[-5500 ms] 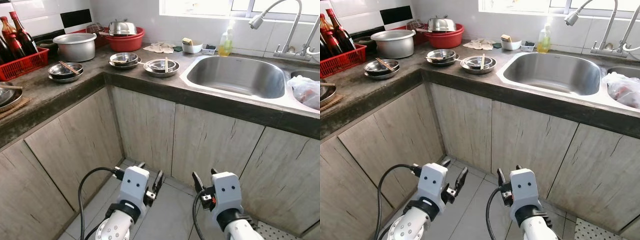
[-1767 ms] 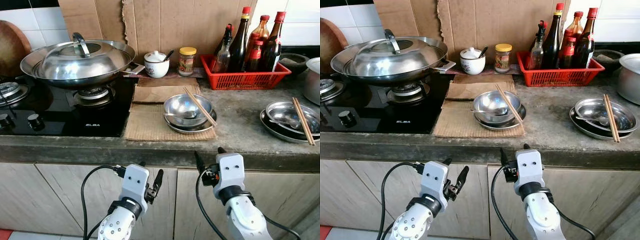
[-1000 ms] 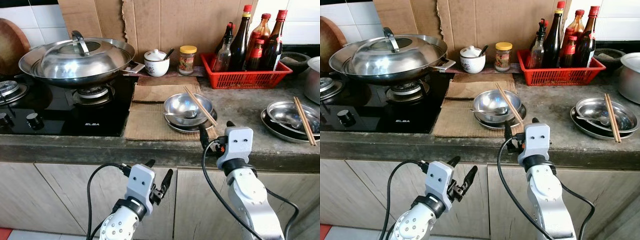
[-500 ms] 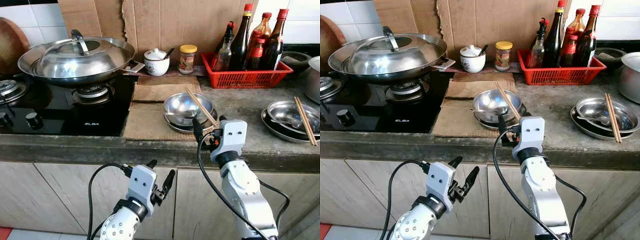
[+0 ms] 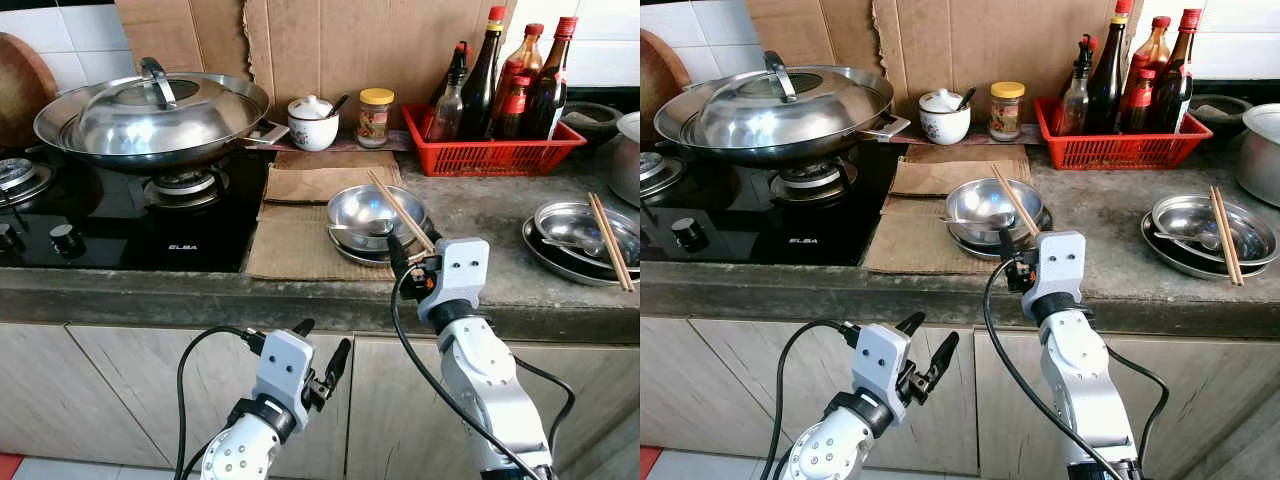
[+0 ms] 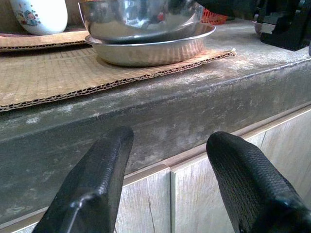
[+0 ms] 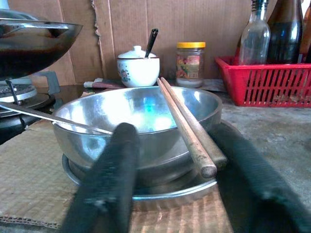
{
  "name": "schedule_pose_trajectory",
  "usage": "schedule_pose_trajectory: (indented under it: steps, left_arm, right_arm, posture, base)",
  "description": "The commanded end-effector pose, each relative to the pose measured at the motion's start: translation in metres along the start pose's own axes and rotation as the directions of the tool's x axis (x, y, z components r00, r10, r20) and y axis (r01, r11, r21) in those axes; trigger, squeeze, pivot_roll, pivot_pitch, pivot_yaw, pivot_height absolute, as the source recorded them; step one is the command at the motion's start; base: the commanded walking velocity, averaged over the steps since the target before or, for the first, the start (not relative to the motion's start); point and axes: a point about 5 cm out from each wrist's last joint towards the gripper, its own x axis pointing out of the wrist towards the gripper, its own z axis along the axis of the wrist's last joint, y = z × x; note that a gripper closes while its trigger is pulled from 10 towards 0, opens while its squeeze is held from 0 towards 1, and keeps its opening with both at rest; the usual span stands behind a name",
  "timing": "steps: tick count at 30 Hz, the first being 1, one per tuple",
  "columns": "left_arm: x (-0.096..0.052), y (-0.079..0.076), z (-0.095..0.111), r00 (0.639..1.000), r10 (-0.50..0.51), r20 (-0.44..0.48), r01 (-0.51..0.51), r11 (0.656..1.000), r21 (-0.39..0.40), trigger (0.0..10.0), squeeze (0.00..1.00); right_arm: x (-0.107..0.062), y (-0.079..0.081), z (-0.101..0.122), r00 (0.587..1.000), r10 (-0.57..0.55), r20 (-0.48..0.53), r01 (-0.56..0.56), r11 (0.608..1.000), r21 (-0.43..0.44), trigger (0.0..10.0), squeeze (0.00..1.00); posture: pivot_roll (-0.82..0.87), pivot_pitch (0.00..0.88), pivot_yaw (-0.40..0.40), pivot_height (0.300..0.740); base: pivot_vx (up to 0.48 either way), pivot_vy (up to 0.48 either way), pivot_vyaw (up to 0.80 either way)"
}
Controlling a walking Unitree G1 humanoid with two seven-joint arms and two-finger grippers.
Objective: Kitchen organization
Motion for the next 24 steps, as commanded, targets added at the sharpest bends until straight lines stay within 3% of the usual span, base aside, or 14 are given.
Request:
schedule_pose_trajectory:
  steps: [1,18,24]
  left_arm:
    - [0.000,0.000,0.001,1.000,-0.001,0.006,0.001,1.000,0.012,10.0,0.00]
    - [0.000,0.000,0.001,1.000,-0.004,0.004,0.004,1.000,0.018,10.0,0.00]
    - [0.000,0.002,0.001,1.000,0.016,0.007,-0.016,0.999,0.028,10.0,0.00]
  right_arm:
    - [0.003,0.003,0.005,0.999,0.012,0.030,-0.012,1.000,0.011,0.0,0.00]
    - [0.004,0.003,0.007,0.999,0.008,0.036,-0.008,1.000,0.015,0.0,0.00]
    - [0.000,0.008,0.026,0.994,-0.001,0.109,-0.006,0.998,0.067,0.0,0.00]
  posture:
    - [0.01,0.000,-0.022,0.740]
    - [0.01,0.000,-0.021,0.740]
    - [0.01,0.000,-0.022,0.740]
  base:
    - [0.000,0.000,0.00]
    - [0.000,0.000,0.00]
    - [0.000,0.000,0.00]
